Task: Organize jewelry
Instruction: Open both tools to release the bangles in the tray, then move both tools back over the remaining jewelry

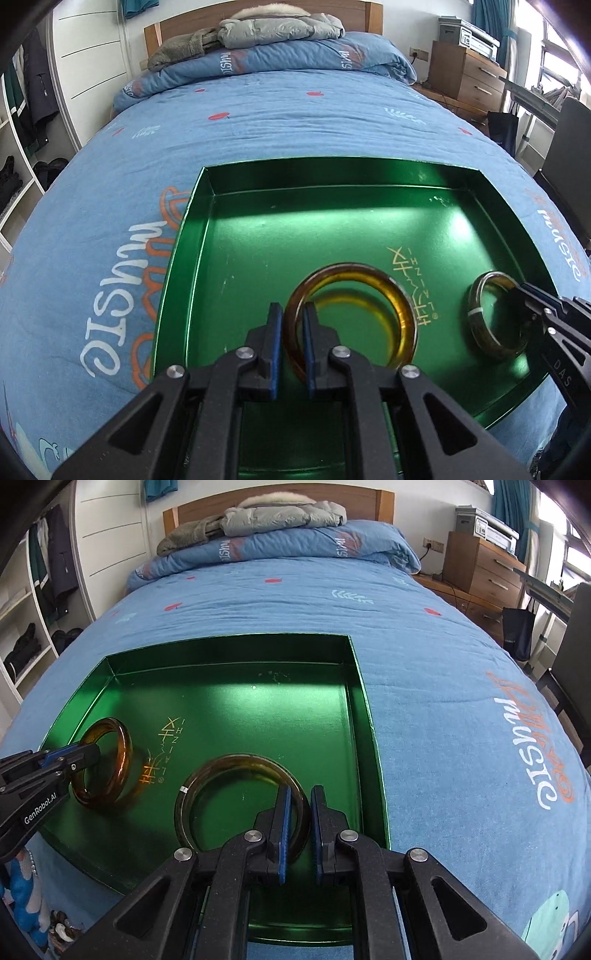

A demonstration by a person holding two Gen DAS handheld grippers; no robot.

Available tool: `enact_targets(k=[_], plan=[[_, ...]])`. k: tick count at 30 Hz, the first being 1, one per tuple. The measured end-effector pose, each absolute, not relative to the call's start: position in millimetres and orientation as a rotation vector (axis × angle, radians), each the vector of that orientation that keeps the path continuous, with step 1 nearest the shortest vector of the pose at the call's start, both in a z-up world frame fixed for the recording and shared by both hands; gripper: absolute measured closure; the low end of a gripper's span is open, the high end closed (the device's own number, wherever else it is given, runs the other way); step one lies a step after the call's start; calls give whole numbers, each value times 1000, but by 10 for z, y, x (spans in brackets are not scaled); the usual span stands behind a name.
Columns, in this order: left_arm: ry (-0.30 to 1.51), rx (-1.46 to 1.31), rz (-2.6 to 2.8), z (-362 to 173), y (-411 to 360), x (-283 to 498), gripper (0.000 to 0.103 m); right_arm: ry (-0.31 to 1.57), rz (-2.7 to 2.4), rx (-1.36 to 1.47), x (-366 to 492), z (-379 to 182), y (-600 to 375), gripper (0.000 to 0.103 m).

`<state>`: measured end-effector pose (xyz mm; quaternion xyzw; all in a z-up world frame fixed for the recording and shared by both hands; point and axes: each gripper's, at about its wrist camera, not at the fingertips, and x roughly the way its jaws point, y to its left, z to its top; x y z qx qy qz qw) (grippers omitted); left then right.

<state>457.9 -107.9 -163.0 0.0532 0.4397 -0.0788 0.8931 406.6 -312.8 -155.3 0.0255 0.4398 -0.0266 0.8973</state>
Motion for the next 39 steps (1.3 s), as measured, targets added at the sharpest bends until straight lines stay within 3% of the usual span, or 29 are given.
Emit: enact_targets(k=[4,11,23,27,29,39], plan=[[927,69,-194,-1607,-1020,4598,90,910,-46,53,4032,-1501,-3134,73],[850,65,-218,-1222,-923,4322,75,822,-48,80,3675,-1063,-3162,63],[691,71,-161,-223,-272,3096,73,670,-33,100,2272,-122,-3170,60],[659,65,-141,-30,-47,2657,71,636,-31,113,1760,61,-3189,60],[636,60,-129,43,65,2425,63,619,-32,121,1531,145,-3192,59],[575,56,-137,290,358,1606,63,533,-23,126,704,431,-3175,54]])
